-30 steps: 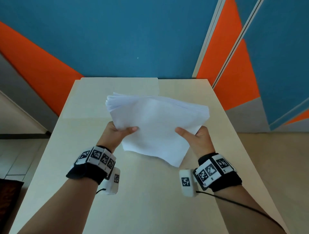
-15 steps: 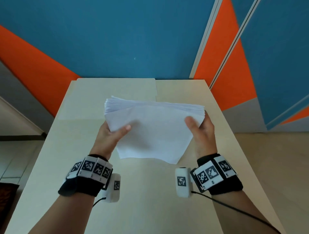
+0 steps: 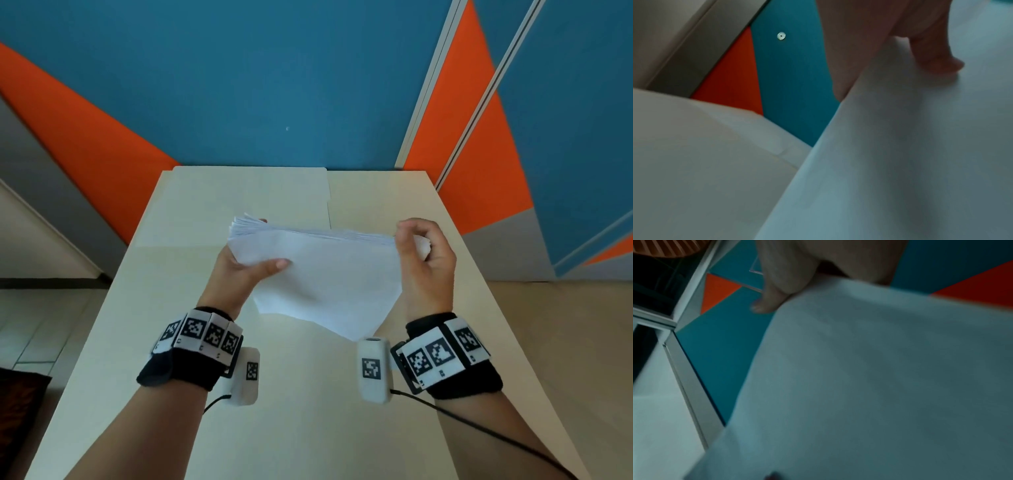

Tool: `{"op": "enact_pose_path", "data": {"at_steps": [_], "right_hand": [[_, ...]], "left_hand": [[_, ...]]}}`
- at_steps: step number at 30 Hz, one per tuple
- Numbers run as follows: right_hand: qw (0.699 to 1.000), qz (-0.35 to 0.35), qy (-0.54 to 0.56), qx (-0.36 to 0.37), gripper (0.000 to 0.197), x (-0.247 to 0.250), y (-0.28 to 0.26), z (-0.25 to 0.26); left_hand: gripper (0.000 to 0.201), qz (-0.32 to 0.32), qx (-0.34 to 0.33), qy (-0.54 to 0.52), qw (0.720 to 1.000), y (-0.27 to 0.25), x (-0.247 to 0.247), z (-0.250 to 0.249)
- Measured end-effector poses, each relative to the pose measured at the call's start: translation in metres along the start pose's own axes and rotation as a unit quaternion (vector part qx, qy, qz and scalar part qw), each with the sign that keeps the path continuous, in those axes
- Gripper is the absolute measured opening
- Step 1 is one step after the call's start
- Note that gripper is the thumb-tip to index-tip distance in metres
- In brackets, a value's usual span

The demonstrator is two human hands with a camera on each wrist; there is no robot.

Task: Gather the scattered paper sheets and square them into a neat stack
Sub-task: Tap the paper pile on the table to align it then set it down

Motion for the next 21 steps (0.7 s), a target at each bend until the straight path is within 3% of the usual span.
{"op": "enact_pose_path", "data": {"at_steps": [3,5,7,12,16,19,21], "right_hand": [[0.985,0.139,-0.040,-0.096,0.046,0.009,-0.003,-0.019],[0.963,0.161,-0.115,-0.185,0.045,0.014,-0.007,-0.040],[0.944,0.154,-0.156,-0.245,0.041,0.018,-0.009,-0.060],[0.951,0.116,-0.154,-0.243,0.026,0.017,0.006,-0.072],[0.929,0.191,-0.182,-0.259,0.018,0.016,0.000,-0.083],[0.915,0.213,-0.216,-0.267,0.013,0.018,-0.009,-0.094],[0.921,0.188,-0.209,-0.269,0.012,0.021,-0.007,-0.095]], "left_hand": [[0.059,0.065,0.069,0.006,0.995,-0.005,0.006,0.021],[0.076,0.089,0.116,0.019,0.989,-0.007,0.009,0.030],[0.075,0.094,0.142,0.038,0.985,-0.005,0.007,0.036],[0.032,0.002,0.128,0.045,0.991,0.007,0.002,0.037],[0.013,-0.053,0.112,0.010,0.992,0.013,0.003,0.039],[0.021,-0.093,0.128,0.000,0.987,0.015,0.008,0.042],[0.034,-0.076,0.149,-0.003,0.986,0.015,0.010,0.043]]}}
Point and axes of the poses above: each hand's wrist, its own y-axis towards the middle knuckle, its own x-axis out of the back of the hand, z = x × y, the point moved 3 cm from there along y, towards the middle knuckle, and after that the axes turned 10 degrees about -x, right-handed, at the moved point
